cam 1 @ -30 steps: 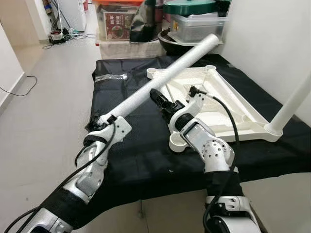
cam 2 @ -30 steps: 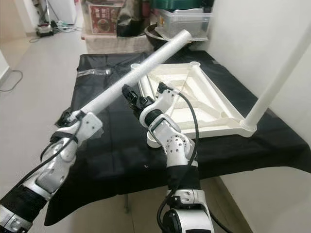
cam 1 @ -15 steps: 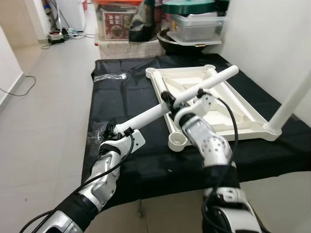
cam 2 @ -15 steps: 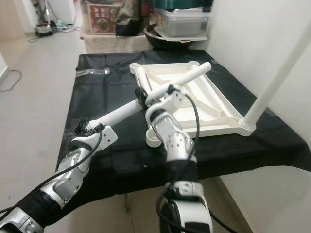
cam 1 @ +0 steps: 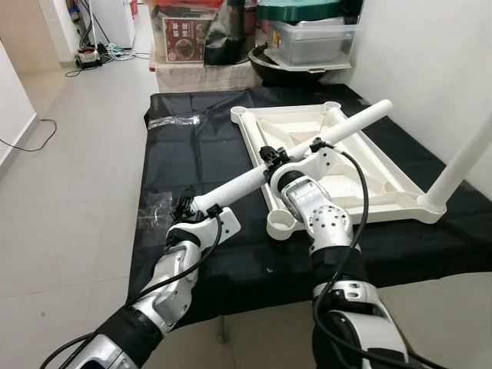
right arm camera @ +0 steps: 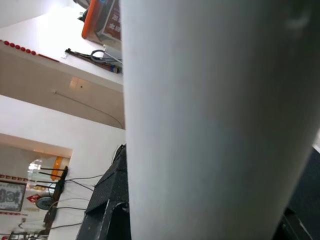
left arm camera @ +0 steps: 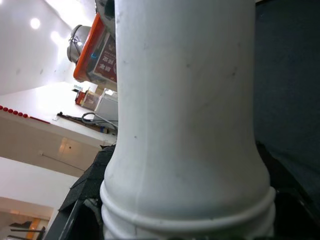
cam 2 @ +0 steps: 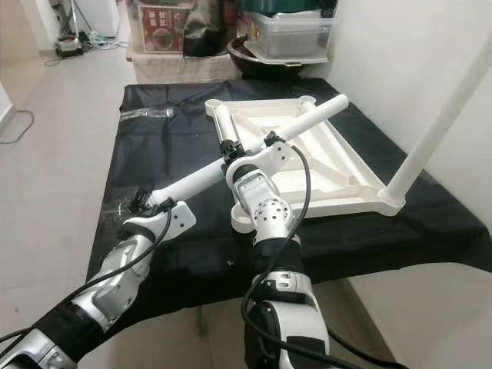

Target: Building children table

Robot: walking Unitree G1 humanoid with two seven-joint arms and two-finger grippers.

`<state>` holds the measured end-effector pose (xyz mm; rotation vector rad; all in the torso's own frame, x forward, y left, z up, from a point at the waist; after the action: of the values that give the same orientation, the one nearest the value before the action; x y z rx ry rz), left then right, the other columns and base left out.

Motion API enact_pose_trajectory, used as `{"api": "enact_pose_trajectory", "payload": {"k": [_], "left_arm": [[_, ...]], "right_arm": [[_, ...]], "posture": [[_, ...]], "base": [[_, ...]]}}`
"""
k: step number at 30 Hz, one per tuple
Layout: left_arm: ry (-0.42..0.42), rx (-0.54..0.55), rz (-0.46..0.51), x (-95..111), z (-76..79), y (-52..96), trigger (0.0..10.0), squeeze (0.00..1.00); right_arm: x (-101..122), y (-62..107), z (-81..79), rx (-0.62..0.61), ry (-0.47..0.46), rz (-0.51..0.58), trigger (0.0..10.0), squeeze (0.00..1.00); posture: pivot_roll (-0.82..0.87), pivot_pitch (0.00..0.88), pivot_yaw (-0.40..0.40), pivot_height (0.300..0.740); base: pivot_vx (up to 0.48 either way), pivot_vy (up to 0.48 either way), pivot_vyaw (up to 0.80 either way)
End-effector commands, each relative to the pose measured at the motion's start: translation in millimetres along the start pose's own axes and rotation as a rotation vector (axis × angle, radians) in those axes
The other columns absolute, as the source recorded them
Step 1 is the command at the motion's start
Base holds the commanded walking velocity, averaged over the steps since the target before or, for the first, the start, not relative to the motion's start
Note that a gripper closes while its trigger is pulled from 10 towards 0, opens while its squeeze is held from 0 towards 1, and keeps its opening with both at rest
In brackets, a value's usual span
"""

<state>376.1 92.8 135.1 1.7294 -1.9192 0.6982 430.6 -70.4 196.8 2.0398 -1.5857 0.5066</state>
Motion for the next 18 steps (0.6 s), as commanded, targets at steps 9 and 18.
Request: {"api": "enact_pose_trajectory", "payload": {"k": [9, 18], "left_arm": [[0.019, 0.004, 0.064, 13, -3.7, -0.2, 10.0, 1.0], [0.076, 0.062, 0.12, 14, -33.8, 9.6, 10.0, 1.0]], "right_arm": [[-60, 1.8, -38.7, 0.057, -0.106, -0.116, 0.0, 0.0], [-46, 1.4, -30.2, 0.085, -0.033, -0.068, 0.0, 0.0]], "posture": [[0.06, 0.0, -0.051, 0.74], [0.07, 0.0, -0.054, 0.74]], "base": [[0.0, 0.0, 0.0], [0.0, 0.0, 0.0]]}}
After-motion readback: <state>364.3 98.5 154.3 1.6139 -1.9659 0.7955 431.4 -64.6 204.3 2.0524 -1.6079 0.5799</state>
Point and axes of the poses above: a point about 5 cm out from each wrist's last joint towards the gripper, its own y axis pointing back from the gripper into the wrist, its own x axis along the axis of the wrist's last joint, z = x × y, the point moved 5 cm from there along -y, pointing out of the wrist towards the gripper, and after that the axes turned 10 degrees about y, right-handed, at the moved point
